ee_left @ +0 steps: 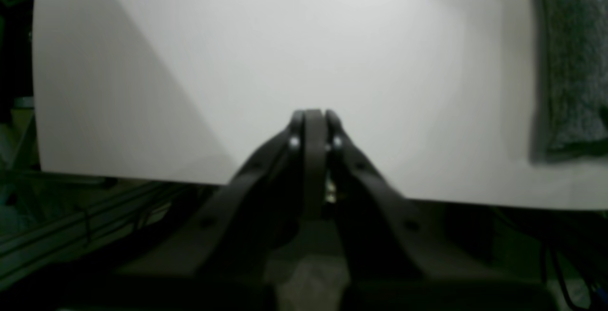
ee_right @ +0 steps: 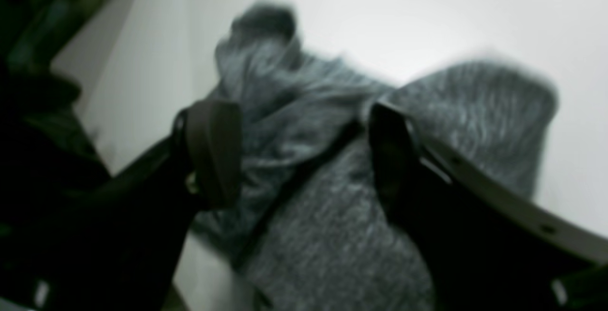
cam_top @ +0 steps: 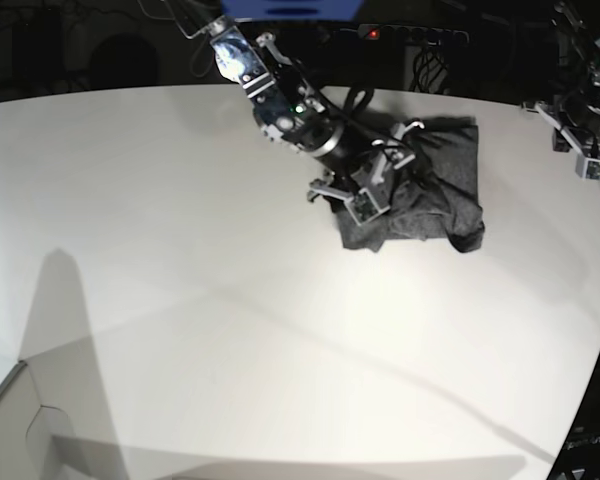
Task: Layout the t-shirt on the table in an organized manner, then fold the t-shirt properly
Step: 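Press and smooth the folded shirt with the right gripper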
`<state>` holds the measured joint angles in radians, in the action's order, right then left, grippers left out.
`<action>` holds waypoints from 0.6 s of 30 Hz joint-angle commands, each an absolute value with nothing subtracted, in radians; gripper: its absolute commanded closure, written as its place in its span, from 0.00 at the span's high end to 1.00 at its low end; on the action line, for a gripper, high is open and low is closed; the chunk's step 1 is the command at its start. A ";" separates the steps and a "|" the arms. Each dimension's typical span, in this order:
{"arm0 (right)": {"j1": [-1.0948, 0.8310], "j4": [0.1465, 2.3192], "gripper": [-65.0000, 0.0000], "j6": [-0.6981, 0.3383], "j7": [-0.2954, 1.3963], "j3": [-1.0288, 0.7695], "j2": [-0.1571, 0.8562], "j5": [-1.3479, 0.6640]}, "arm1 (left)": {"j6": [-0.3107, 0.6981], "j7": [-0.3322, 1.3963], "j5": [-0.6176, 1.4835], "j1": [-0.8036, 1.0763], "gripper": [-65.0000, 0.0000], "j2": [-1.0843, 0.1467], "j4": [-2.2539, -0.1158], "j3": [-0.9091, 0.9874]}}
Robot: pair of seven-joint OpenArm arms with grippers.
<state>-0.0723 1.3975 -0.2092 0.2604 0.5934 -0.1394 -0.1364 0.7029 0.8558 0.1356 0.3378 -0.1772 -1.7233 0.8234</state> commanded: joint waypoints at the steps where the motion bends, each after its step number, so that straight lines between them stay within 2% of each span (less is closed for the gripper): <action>1: -0.053 1.408 0.64 -0.216 0.234 0.602 -0.156 -0.145 | 0.698 0.839 0.142 0.340 0.00 -0.189 -1.738 0.831; 4: -0.031 1.403 0.55 -0.216 0.234 0.639 -0.156 -0.145 | 0.698 0.837 0.142 0.341 0.00 -0.191 -1.738 0.831; 12: -0.038 1.448 0.00 -0.220 0.234 0.648 -0.157 -0.145 | 0.698 0.837 0.142 0.343 0.00 -0.194 -1.738 0.832; 18: -0.035 1.448 0.00 -0.217 0.236 0.777 -0.157 -0.145 | 0.698 0.837 0.142 0.344 0.00 -0.196 -1.750 0.832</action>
